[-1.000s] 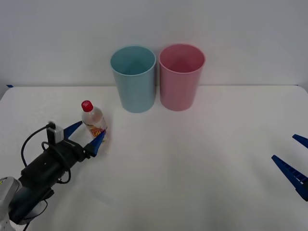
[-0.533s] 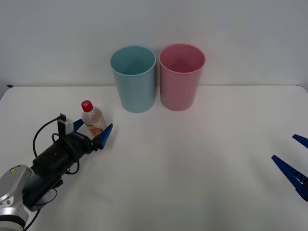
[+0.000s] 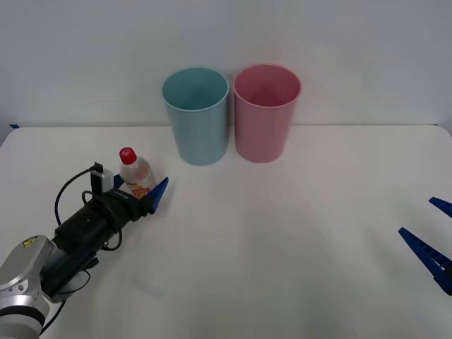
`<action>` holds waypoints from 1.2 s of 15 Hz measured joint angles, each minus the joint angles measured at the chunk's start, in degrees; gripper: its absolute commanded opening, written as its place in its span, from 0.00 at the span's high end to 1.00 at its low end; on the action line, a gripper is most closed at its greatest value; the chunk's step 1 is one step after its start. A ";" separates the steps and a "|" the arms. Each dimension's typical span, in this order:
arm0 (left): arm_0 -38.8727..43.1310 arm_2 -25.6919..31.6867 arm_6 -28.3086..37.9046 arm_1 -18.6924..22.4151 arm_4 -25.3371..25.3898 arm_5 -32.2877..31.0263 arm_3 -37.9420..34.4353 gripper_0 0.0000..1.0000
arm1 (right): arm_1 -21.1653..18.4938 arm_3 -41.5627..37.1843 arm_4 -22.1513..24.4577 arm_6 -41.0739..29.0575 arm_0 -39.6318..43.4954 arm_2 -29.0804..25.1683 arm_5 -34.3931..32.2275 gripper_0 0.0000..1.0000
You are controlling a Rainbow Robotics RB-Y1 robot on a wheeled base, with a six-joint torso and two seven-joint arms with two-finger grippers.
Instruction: Grasp the object on the table and drop it into the matching bin: aluminum can to the light blue bin, PET bottle to the pink bin.
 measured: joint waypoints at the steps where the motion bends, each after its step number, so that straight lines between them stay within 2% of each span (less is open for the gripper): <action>1: 0.01 0.04 -0.15 0.00 0.03 0.00 0.00 1.00 | 0.00 0.00 0.00 -0.01 0.00 0.00 0.00 0.00; 7: 0.02 0.14 -0.60 0.29 0.82 -0.15 -0.01 1.00 | 0.00 0.00 0.00 0.00 0.00 0.00 0.00 0.00; 11: 1.04 0.16 -0.40 2.35 3.18 -1.95 -0.53 1.00 | 0.00 0.00 0.00 0.00 0.00 0.00 0.00 0.00; 18: 9.63 0.15 3.28 3.94 6.63 -0.96 -15.19 1.00 | 0.00 0.00 0.00 0.00 0.00 0.00 0.00 0.00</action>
